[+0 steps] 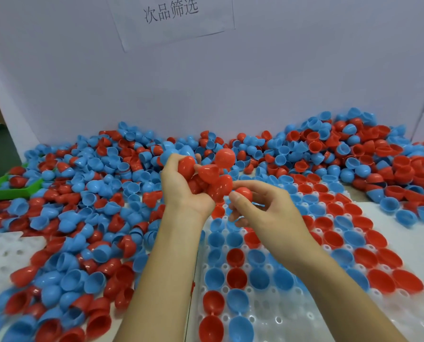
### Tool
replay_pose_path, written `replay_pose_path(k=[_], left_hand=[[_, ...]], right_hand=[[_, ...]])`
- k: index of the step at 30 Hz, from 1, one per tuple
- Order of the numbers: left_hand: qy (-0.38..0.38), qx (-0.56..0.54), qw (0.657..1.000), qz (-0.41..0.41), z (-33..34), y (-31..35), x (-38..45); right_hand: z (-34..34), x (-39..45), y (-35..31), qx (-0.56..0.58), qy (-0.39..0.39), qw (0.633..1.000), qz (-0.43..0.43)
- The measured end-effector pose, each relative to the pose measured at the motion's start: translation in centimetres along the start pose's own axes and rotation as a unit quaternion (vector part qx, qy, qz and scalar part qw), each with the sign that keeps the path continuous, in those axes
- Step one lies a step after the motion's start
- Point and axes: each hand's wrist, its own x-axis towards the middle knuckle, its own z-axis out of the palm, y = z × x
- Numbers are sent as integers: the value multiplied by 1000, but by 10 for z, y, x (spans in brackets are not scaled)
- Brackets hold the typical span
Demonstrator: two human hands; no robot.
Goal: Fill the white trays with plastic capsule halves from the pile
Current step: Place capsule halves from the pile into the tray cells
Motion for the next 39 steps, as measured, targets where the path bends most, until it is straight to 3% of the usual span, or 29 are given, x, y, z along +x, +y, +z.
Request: replay_pose_path(k=[9, 12, 19, 25, 32, 39], left_hand=[[93, 2, 994, 63, -35, 17, 10], [101, 20, 991, 80, -42, 19, 11], [106, 67, 990, 59, -41, 6, 10], [105, 89, 982, 133, -25, -9, 2], [195, 49, 948, 245, -16, -27, -5], [219, 29, 942, 252, -17, -29, -2]], right_hand=[[-20, 5, 7, -27, 71, 996, 52], [-28, 6, 5, -50, 105, 993, 31], [-32, 7, 6, 39, 132, 989, 61], [-22, 3, 2, 14, 131, 990, 45], [7, -5, 0, 2, 93, 996, 2], [20, -6, 1, -10, 41, 998, -49]])
